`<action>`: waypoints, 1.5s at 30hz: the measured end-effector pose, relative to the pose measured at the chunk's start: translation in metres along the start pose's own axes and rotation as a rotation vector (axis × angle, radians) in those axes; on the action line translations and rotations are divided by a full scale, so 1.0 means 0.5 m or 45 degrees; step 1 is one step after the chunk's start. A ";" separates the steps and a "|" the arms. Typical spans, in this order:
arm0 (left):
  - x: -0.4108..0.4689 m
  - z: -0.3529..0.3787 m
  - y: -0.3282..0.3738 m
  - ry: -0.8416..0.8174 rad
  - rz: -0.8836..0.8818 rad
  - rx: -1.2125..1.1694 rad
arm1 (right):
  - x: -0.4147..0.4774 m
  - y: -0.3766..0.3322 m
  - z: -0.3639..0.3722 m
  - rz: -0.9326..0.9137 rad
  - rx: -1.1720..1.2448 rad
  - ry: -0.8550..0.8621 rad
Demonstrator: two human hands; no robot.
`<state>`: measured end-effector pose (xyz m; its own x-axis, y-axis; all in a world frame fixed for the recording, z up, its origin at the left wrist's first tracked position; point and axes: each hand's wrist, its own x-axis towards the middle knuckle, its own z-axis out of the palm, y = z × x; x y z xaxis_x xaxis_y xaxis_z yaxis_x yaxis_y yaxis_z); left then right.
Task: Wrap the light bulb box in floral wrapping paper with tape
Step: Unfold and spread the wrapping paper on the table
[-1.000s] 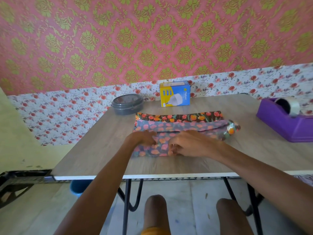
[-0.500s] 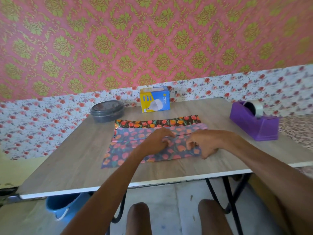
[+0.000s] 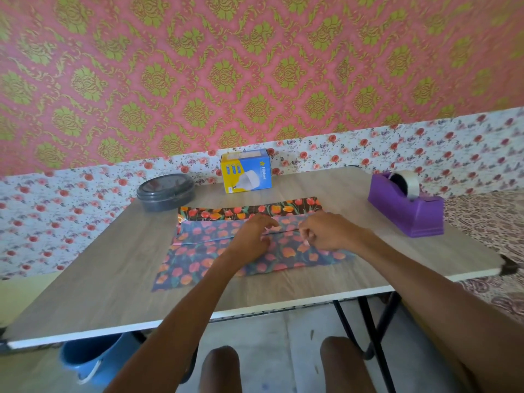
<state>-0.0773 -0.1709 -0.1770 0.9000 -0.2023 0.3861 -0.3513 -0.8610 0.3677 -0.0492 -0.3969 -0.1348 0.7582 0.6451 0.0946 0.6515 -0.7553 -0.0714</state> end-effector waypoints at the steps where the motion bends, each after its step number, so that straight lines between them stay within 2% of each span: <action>1: -0.001 -0.001 -0.010 0.007 0.024 0.039 | 0.001 0.000 0.006 -0.030 0.009 0.015; 6: -0.030 0.021 -0.039 -0.209 -0.033 0.338 | 0.002 0.032 0.068 0.011 -0.017 -0.243; 9: -0.031 0.026 -0.041 -0.318 -0.019 0.451 | -0.016 0.038 0.091 0.071 -0.012 -0.278; 15: -0.039 0.024 -0.034 -0.411 -0.049 0.438 | -0.031 0.029 0.094 0.100 -0.008 -0.274; 18: -0.041 0.015 -0.030 -0.393 -0.040 0.341 | -0.031 0.035 0.085 0.091 0.036 -0.320; 20: -0.049 0.007 -0.023 -0.340 -0.004 0.196 | -0.032 0.038 0.076 0.030 0.213 -0.244; 22: -0.064 -0.008 -0.014 -0.299 0.050 0.031 | -0.036 0.032 0.067 -0.115 0.373 -0.057; 25: -0.086 -0.052 -0.002 -0.424 0.075 -0.197 | -0.045 -0.003 0.044 -0.320 0.453 0.056; 28: -0.098 -0.095 0.003 -0.529 0.090 -0.065 | -0.044 -0.040 0.030 -0.365 0.478 0.006; 31: -0.106 -0.116 0.009 -0.460 0.134 0.072 | -0.032 -0.063 0.025 -0.387 0.282 0.075; 37: -0.117 -0.124 0.033 -0.463 0.193 0.223 | -0.034 -0.086 0.040 -0.392 -0.002 0.190; 41: -0.128 -0.111 0.046 -0.372 0.162 0.281 | -0.037 -0.091 0.039 -0.288 -0.055 0.311; 45: -0.115 -0.111 0.059 -0.116 0.014 0.439 | -0.022 -0.096 0.013 -0.133 -0.052 0.450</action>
<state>-0.1539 -0.1586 -0.1414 0.9213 -0.2402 0.3056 -0.2677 -0.9622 0.0505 -0.0885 -0.3670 -0.1387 0.6273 0.6446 0.4370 0.7180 -0.6960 -0.0039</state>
